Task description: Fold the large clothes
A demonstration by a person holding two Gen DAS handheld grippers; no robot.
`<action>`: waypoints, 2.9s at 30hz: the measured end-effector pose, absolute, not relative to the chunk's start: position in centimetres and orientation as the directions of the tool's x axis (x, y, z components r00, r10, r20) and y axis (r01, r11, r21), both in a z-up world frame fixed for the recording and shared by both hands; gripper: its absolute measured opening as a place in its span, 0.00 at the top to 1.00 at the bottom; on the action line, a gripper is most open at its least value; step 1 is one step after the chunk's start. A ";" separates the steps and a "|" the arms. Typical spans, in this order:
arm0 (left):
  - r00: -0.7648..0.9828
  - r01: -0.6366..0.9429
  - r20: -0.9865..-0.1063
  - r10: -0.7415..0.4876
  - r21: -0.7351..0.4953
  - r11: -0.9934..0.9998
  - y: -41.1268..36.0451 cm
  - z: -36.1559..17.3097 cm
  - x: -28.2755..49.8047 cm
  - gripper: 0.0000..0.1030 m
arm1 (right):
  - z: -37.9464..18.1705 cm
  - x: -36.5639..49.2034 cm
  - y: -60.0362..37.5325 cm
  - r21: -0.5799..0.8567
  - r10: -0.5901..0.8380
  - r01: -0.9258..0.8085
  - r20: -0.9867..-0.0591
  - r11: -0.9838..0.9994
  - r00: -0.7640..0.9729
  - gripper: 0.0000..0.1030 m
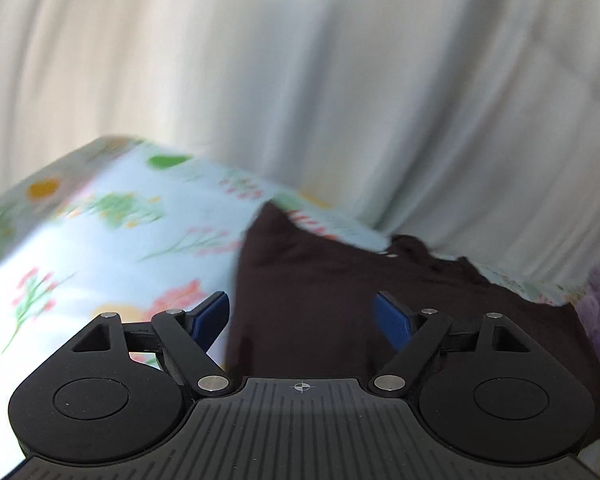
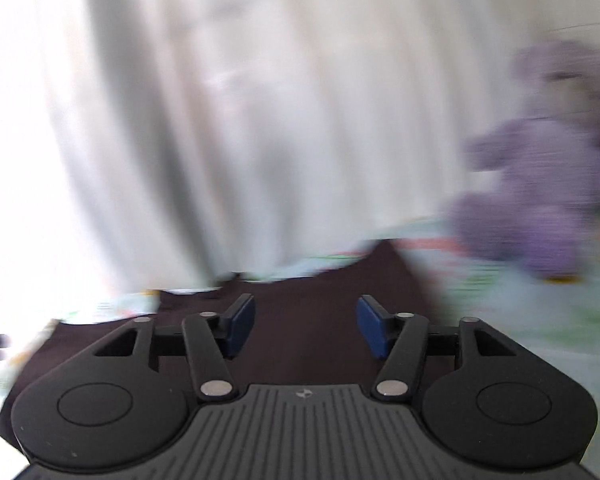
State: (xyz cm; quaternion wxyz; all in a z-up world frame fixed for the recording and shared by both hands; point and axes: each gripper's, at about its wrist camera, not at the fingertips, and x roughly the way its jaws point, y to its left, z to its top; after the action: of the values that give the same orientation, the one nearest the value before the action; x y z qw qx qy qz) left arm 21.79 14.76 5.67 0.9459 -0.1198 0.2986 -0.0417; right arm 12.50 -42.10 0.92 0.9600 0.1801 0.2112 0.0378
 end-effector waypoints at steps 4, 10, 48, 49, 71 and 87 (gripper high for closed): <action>0.789 0.176 -0.541 -0.290 -0.253 0.951 7.1 4.6 25.3 0.19 | -1.6 19.7 -34.1 0.381 0.310 -0.126 -0.473 0.916 0.825 0.90; 0.748 0.267 -0.600 -0.285 -0.121 0.956 -2.9 -0.1 31.8 0.20 | -5.9 26.0 -27.6 0.198 0.217 -0.126 -0.559 0.972 0.800 1.00; 0.812 -0.038 -0.572 -0.115 -0.249 0.968 13.3 -1.4 23.2 0.02 | -2.8 16.0 -37.7 0.246 0.001 0.129 -0.467 0.961 0.884 0.96; 0.805 -0.064 -0.583 -0.108 -0.266 0.962 14.5 -1.2 21.7 0.01 | -2.2 15.5 -35.9 0.263 0.059 0.070 -0.451 0.962 0.891 0.96; 0.723 -0.253 -0.566 -0.395 -0.750 0.612 19.9 -8.3 20.3 0.38 | -7.8 14.8 -14.7 0.103 0.419 -0.446 -0.575 0.889 0.702 0.98; 0.786 -0.040 -0.502 -0.360 -0.623 0.781 15.3 -0.5 19.5 0.54 | -5.4 15.6 -16.1 0.262 0.415 -0.322 -0.561 0.910 0.716 0.99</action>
State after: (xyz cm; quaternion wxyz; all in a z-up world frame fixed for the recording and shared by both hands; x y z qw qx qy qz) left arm 19.55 15.30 -0.52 0.8897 -0.3185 0.3145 -0.0899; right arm 15.64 -16.07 -5.41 0.9234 0.0728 0.3196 0.1997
